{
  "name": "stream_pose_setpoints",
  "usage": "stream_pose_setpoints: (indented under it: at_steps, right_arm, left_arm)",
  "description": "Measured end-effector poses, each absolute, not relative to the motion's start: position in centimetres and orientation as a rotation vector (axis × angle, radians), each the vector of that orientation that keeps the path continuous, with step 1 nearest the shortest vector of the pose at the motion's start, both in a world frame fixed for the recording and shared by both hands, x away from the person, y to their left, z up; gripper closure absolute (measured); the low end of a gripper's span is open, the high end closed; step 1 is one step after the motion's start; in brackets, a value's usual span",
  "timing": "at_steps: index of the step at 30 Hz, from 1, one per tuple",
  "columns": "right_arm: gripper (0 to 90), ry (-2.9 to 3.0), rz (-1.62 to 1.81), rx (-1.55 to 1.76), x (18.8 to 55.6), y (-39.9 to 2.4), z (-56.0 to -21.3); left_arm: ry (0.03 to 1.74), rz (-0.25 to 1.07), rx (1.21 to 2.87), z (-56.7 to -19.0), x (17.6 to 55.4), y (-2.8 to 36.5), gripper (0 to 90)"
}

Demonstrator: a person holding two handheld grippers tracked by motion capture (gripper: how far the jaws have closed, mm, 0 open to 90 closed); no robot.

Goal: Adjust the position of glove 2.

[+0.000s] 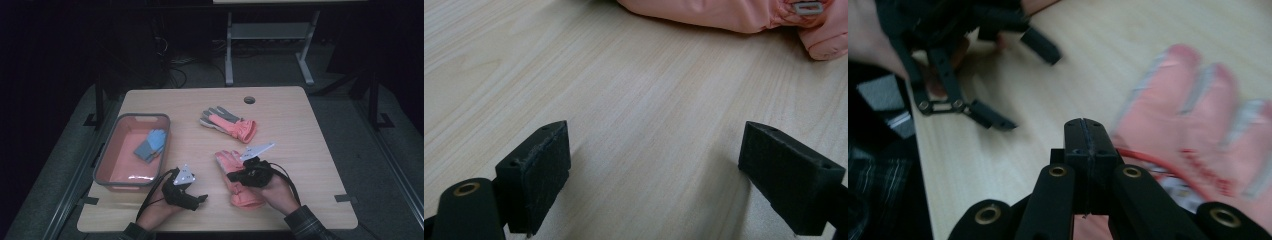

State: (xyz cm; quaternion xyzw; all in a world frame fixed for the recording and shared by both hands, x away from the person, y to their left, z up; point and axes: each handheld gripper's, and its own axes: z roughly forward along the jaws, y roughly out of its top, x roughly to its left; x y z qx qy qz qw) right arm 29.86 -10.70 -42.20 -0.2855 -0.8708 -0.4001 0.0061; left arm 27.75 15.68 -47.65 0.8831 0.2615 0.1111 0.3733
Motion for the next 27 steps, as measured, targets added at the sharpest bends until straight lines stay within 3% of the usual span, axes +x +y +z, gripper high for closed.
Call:
stream_pose_setpoints:
  at_steps: [8,27]
  right_arm:
    - [90.0,-2.809,-1.096,-0.925,29.9,-10.7,-43.7]
    - [90.0,-2.788,-1.084,-1.278,31.5,-19.9,-43.9]
  left_arm:
    - [0.670,0.281,2.266,-47.6,27.7,15.7,12.5]
    - [0.672,0.281,2.265,-47.6,27.7,15.7,12.5]
